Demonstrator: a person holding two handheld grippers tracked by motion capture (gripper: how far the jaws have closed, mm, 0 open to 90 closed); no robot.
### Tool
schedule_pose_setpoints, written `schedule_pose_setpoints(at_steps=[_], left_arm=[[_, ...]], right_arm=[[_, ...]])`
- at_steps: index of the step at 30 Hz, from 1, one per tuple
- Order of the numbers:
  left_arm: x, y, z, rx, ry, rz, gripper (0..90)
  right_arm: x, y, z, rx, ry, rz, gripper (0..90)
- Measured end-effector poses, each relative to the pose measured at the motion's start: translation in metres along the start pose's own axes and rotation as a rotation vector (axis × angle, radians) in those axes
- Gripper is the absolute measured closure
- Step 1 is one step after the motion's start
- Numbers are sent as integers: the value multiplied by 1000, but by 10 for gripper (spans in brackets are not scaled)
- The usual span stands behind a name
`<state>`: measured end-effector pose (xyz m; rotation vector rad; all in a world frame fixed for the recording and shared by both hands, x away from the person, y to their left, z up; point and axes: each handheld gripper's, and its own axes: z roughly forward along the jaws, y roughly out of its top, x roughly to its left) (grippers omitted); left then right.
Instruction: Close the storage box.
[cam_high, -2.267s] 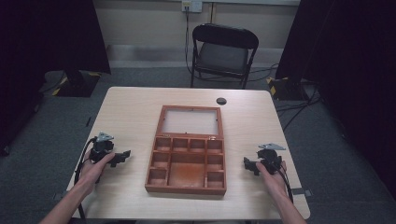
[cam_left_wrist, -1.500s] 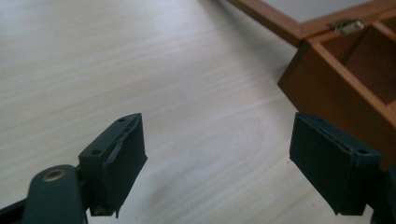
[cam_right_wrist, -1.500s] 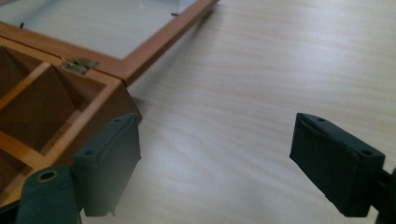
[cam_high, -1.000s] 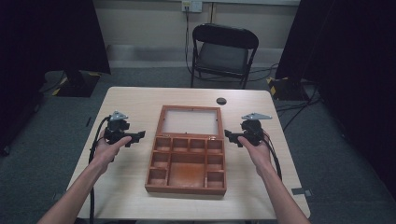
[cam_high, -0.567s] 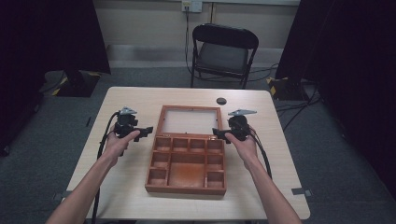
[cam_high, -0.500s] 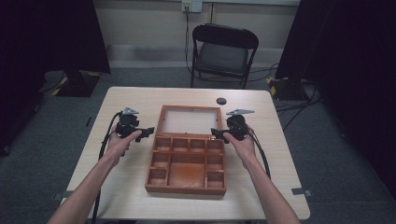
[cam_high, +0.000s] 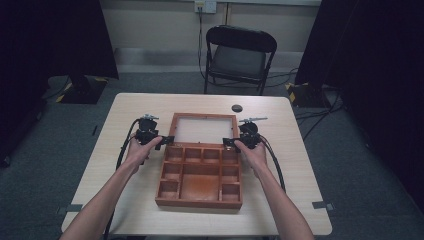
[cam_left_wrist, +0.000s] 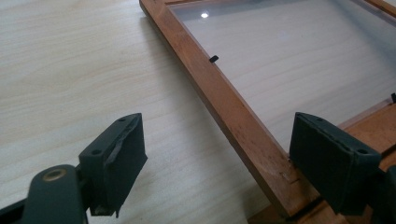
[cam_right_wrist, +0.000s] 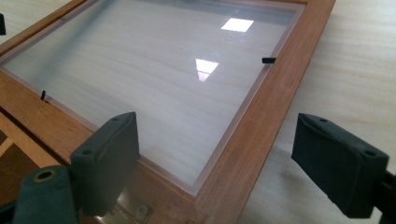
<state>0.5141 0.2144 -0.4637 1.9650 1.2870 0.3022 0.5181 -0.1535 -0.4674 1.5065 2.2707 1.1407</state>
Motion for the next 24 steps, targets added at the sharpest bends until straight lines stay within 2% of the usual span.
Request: schedule_pose_setpoints(at_steps=[4, 11, 14, 18, 19, 21, 22, 24], left_arm=[[-1, 2, 5, 12, -15, -5, 164], [-3, 7, 14, 29, -51, -20, 151], [-5, 10, 16, 39, -60, -15, 150], [-8, 11, 20, 43, -88, -19, 150], [-9, 12, 21, 48, -91, -26, 150], [-9, 13, 22, 60, -97, -10, 149], [-10, 12, 23, 50, -102, -30, 149], [-8, 12, 25, 48, -117, -40, 147]], right_arm=[[-2, 1, 1, 17, 18, 32, 133], [-9, -1, 10, 24, 99, 115, 131], [-8, 1, 13, 29, 111, 119, 121], [-6, 4, 15, 41, 87, 108, 98], [-6, 4, 16, 37, 92, 113, 98], [-7, 3, 18, 35, 106, 128, 99], [-8, 3, 18, 37, 117, 138, 98], [-8, 3, 19, 43, 123, 148, 98]])
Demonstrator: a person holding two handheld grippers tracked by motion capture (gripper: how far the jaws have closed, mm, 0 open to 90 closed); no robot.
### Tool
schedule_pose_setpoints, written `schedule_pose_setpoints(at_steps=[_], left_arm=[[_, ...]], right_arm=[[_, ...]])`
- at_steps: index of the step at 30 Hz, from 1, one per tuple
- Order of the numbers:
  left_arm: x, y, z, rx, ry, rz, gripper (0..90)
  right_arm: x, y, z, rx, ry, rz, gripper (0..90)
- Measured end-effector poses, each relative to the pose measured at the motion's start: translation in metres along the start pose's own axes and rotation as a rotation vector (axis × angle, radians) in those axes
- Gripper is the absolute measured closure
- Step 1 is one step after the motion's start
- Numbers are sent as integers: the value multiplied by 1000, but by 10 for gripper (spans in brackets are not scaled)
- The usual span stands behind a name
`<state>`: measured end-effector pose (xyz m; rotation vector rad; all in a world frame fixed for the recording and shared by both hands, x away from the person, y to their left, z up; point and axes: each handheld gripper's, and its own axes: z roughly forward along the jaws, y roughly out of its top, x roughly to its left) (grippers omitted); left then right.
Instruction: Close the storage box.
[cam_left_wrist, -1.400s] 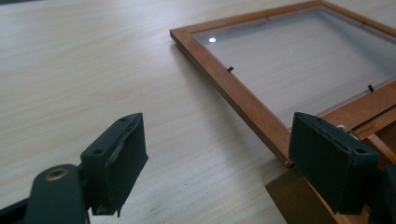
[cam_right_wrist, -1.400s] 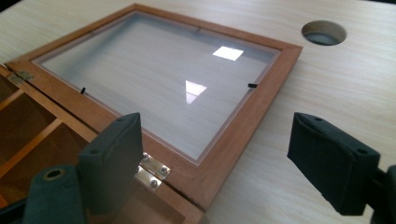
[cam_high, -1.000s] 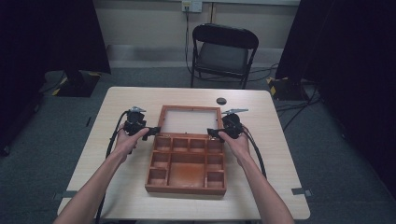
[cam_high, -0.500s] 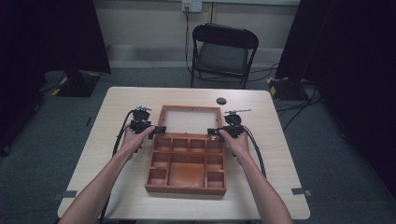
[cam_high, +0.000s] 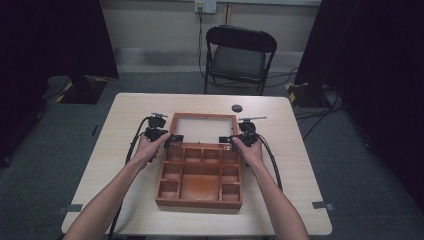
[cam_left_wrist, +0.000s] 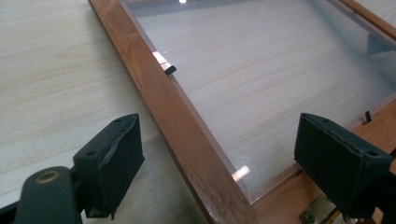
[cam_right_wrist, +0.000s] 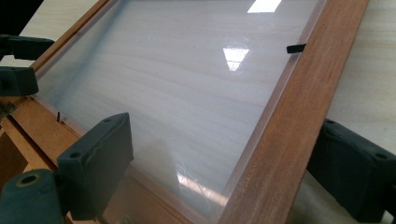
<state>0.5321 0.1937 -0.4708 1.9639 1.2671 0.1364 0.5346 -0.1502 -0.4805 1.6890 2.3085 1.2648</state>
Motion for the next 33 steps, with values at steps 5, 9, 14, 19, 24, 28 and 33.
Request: schedule_pose_setpoints(at_steps=[5, 9, 14, 19, 24, 28, 33], left_arm=[[3, -1, 2, -2, -41, -30, 157], [3, -1, 3, -2, -49, -40, 157], [7, -2, 4, 0, -67, -61, 147], [10, -3, 5, 0, -90, -88, 150], [10, -2, 7, -1, -100, -97, 149], [10, -1, 7, 6, -99, -93, 152], [11, -2, 7, 5, -118, -106, 162]], right_arm=[[1, 1, 0, 5, -7, -4, 98], [2, 0, -1, -12, -11, -15, 103], [1, 0, -4, -29, -18, -28, 125], [1, 1, -6, -44, -42, -44, 150], [0, 1, -3, -26, -17, -7, 149], [-1, 3, 1, -12, 0, 7, 130], [-1, 3, 2, -19, 5, 13, 144]])
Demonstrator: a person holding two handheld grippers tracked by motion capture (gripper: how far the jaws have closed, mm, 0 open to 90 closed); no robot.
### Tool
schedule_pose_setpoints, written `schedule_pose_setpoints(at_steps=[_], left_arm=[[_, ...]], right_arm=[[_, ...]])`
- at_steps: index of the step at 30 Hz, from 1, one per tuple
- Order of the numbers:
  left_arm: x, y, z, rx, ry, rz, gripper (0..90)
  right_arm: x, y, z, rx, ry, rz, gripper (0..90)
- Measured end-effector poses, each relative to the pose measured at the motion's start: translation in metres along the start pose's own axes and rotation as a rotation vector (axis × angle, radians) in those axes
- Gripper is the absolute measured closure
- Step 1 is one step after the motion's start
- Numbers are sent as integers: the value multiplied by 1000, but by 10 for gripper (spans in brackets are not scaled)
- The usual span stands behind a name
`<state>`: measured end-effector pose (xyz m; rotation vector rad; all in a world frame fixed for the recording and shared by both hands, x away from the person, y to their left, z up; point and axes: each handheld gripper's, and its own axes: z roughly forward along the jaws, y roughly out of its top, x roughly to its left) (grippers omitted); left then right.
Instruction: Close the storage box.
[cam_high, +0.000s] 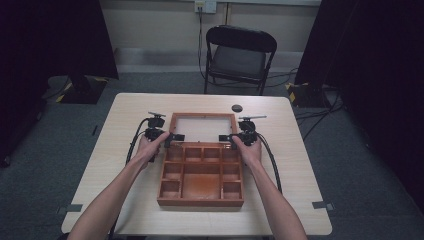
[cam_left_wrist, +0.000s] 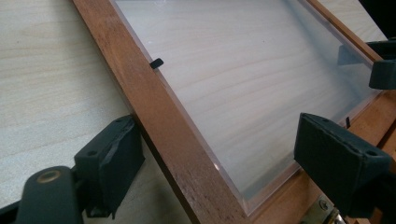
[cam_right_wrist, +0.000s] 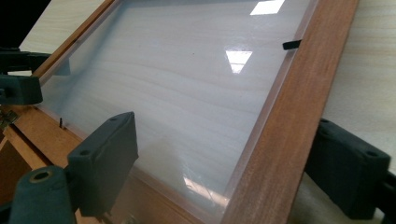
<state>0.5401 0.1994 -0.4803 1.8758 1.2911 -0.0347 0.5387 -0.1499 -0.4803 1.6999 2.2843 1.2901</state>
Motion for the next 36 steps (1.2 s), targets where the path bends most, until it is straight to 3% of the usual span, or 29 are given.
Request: schedule_pose_setpoints(at_steps=[3, 8, 12, 15, 36], left_arm=[[0, 0, -2, -22, -23, 1, 205], [-7, 3, -9, -44, 22, 68, 233], [-8, 3, -15, -72, 28, 85, 302], [-9, 3, -19, -94, 32, 122, 320], [-25, 3, -55, -201, 22, 181, 514]], right_arm=[[1, 0, -3, -40, -16, -17, 190], [5, 3, -11, -94, -32, -46, 267], [8, 5, -16, -118, -29, -51, 267], [10, 6, -20, -134, -23, -56, 270], [26, 6, -58, -218, 10, -93, 377]])
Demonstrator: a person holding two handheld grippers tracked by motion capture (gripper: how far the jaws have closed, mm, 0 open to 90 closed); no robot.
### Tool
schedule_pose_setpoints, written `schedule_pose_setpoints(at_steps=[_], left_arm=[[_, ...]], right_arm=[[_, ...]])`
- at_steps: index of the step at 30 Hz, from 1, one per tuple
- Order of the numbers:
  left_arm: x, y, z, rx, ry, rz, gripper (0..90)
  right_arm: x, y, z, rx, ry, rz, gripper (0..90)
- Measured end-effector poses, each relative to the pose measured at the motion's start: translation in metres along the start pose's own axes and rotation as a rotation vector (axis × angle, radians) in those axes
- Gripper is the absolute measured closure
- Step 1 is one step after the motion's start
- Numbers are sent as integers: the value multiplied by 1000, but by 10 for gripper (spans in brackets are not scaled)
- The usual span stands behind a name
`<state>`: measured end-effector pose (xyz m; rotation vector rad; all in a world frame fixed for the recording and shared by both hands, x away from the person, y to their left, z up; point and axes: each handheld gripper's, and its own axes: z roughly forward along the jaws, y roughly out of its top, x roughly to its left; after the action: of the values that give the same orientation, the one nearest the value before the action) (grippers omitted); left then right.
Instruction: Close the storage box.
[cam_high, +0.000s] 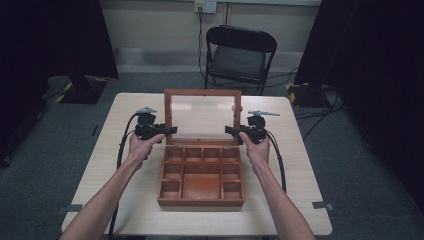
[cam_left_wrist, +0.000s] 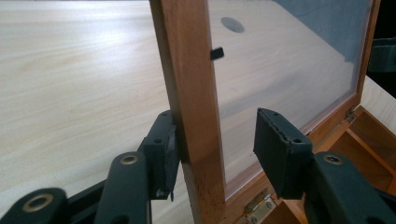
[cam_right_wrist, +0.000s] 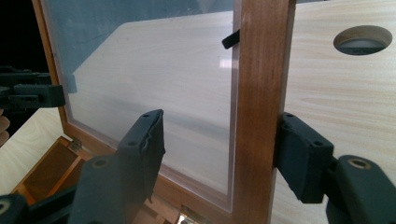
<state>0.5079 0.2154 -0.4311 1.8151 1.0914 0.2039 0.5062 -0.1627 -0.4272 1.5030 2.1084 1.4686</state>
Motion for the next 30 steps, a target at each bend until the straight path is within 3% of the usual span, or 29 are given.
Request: schedule_pose_setpoints(at_steps=[10, 22, 27, 30], left_arm=[[-8, 1, -13, -31, -10, 34, 565], [-19, -1, -25, -23, -29, 74, 536], [-23, -3, -28, -23, -16, 101, 530], [-24, -5, -30, -39, -32, 89, 516]], right_arm=[[7, 0, -13, -4, 14, -31, 402], [14, -2, -24, 3, 29, -47, 388], [16, -3, -27, -2, 31, -45, 387], [17, -4, -29, 4, 38, -56, 385]])
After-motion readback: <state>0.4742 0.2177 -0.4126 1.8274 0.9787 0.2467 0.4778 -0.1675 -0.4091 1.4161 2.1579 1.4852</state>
